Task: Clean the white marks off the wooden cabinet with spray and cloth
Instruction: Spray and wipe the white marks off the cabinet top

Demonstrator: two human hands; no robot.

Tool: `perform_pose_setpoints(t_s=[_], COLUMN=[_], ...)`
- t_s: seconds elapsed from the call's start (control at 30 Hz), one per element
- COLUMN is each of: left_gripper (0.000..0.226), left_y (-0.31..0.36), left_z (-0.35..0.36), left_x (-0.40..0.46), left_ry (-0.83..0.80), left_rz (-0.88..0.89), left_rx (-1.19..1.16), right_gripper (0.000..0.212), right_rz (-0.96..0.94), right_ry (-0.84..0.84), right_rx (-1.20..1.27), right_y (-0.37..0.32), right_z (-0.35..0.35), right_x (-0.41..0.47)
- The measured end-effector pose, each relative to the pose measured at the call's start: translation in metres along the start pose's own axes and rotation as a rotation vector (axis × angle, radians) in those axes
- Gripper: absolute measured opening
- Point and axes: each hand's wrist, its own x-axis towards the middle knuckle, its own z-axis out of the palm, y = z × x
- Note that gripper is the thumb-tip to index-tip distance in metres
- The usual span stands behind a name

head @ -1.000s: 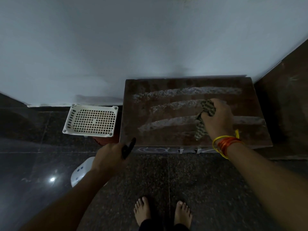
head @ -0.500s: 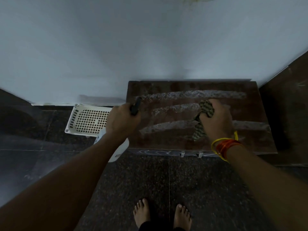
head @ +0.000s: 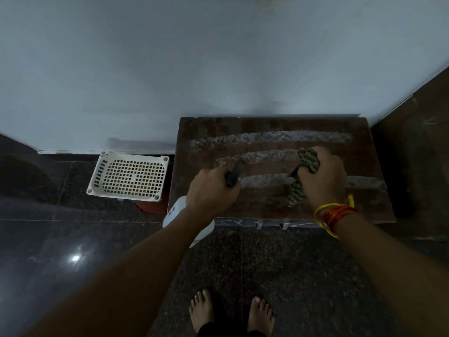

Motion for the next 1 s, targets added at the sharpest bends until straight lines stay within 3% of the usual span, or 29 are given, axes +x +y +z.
perform_pose_setpoints(t_s=[0.27, 0.47, 0.57, 0.7, 0.87, 1.0], left_gripper=[0.041, 0.03, 0.038, 0.034, 0.048, 0.038], left_y=[-0.007, -0.022, -0.035, -0.051, -0.067, -0.088], left_z=[0.028, 0.033, 0.03, 0.025, 0.013, 0.01], left_x=[-0.026, -0.051, -0.061, -0.071, -0.084, -0.092], left_ry=[-0.189, -0.288, -0.319, -0.289, -0.242, -0.231], left_rz=[0.066, 0.121, 0.107, 0.122, 0.109, 0.105], left_rx=[0.076, 0.139, 0.145, 0.156, 0.136, 0.138], right_gripper=[0.043, 0.043, 0.042, 0.041, 0.04, 0.04], right_rz=[0.023, 0.027, 0.03, 0.031, 0.014, -0.009], right_ry=[0.045, 0.05, 0.042, 0.027, -0.024, -0.072], right_rx=[-0.017, -0.03, -0.031, -0.013, 0.002, 0.04], right_y=[0.02, 0.028, 0.03, 0.03, 0.021, 0.009], right_z=[-0.01, -0.019, -0.02, -0.015, 0.001, 0.022], right_x=[0.006, 0.007, 0.006, 0.003, -0.003, -0.011])
